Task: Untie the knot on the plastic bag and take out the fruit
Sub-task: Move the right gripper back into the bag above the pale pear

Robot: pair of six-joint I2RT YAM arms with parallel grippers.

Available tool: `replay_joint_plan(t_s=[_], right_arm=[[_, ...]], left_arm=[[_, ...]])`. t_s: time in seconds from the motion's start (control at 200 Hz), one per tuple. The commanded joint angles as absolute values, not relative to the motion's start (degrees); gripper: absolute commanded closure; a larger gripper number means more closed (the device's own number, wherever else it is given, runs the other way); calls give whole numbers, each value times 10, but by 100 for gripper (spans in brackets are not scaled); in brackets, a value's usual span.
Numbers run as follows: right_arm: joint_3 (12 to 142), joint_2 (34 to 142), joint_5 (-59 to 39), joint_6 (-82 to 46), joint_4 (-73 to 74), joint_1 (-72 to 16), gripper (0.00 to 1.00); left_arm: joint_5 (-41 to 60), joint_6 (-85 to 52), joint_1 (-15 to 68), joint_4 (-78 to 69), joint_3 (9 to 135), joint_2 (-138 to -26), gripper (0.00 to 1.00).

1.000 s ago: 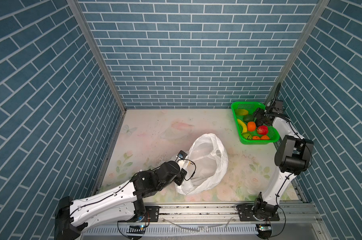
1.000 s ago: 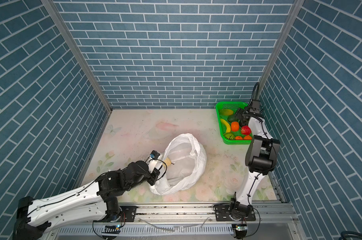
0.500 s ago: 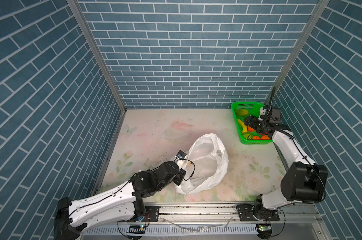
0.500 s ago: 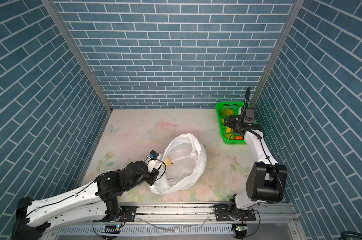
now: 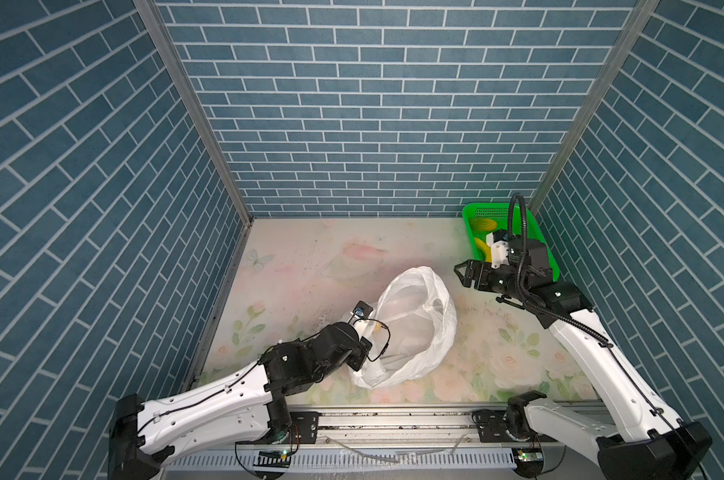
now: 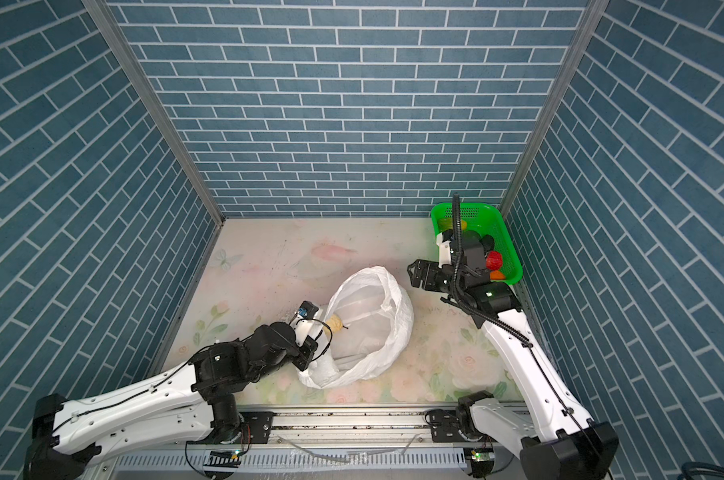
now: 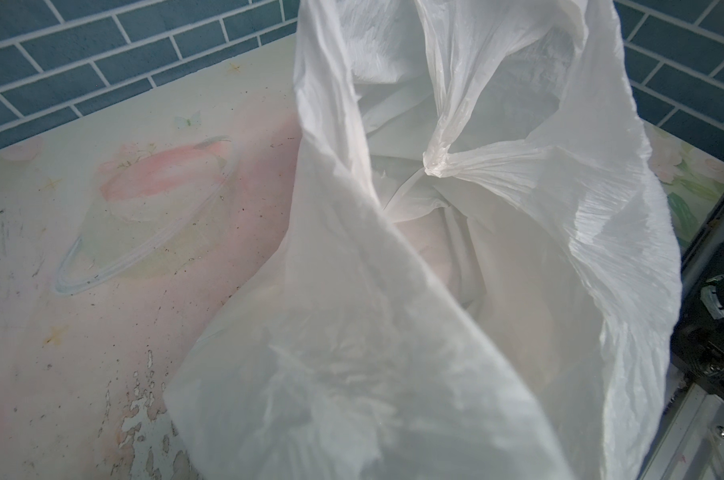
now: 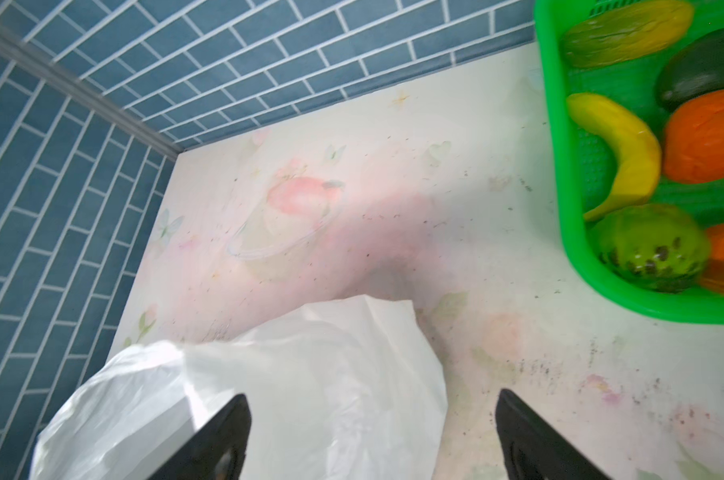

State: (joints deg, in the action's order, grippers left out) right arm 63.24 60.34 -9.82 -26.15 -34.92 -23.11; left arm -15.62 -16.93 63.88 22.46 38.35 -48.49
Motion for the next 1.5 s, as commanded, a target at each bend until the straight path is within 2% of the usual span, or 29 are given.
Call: replay_joint_plan(t_s=[0.0,0.245,0.525,0.69,0.89,0.99,1.265,1.495], right_arm=[[616,590,-72,-291,-382,-298,9],[635,617,-12,-319,-359,-467,9],[636,685,14,-318,-303,-585,11],[664,695,49,-318,-307,-616,14],[730,683,133,-328,-474,-617,12],[739,662,147,-343,-512,-617,11],[757,667,73,-346,-456,-630,12],[678,705,-1,-337,-311,-642,14]], left_arm=[[-165,-165,642,240,388,-483,100],[-177,-172,642,255,393,-476,100],[-189,-184,642,264,393,-466,100],[-193,-185,642,271,397,-465,100],[-191,-182,642,275,398,-468,100],[-191,-181,642,273,397,-467,100],[-196,-178,641,270,398,-462,100],[-194,-184,642,264,397,-462,100]])
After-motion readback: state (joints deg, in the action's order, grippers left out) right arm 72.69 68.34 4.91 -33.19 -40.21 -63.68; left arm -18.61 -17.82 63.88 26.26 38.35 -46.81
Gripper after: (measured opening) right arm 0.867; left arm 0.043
